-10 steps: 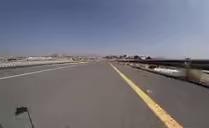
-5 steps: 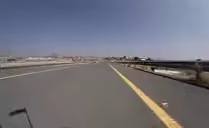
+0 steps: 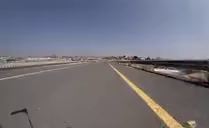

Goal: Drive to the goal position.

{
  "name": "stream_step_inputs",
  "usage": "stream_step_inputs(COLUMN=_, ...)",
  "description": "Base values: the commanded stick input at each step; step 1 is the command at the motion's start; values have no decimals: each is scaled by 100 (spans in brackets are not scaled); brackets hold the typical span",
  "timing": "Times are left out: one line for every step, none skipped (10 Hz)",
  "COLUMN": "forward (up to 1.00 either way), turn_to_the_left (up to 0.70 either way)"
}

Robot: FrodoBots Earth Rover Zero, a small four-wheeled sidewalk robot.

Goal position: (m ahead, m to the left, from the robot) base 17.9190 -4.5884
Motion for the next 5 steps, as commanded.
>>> stream_step_inputs(forward=100, turn_to_the_left=0)
stream_step_inputs(forward=100, turn_to_the_left=0)
stream_step_inputs(forward=100, turn_to_the_left=0)
stream_step_inputs(forward=100, turn_to_the_left=0)
stream_step_inputs(forward=100, turn_to_the_left=0)
